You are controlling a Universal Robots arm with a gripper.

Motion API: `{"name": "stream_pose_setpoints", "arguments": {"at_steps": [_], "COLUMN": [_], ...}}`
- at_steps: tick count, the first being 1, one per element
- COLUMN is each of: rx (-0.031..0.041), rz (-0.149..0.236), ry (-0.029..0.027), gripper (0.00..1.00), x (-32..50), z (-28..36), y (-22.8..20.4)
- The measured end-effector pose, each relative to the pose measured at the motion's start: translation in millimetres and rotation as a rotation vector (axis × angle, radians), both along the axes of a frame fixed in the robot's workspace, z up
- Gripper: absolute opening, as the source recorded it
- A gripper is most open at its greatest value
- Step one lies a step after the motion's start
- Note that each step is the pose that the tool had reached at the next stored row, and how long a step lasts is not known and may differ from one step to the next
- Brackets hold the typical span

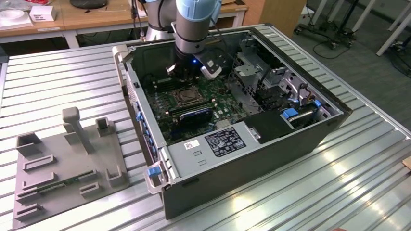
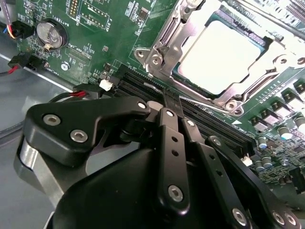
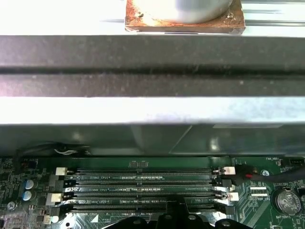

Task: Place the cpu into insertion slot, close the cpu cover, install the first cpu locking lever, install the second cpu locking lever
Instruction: 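Install the first cpu locking lever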

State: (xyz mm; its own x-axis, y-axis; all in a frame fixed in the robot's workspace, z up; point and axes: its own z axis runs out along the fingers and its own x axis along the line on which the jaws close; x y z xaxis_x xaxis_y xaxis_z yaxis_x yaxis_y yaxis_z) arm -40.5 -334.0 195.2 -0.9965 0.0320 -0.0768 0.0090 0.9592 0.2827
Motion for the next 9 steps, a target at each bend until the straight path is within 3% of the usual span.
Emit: {"name": "stream_pose_setpoints", "arguments": {"at_steps": [9], "rx": [-0.0005], "rz": [0.000], "ry": [0.0000], "gripper": [0.11], "x": [0.2], "z": [-0.3], "y": [-1.1]}}
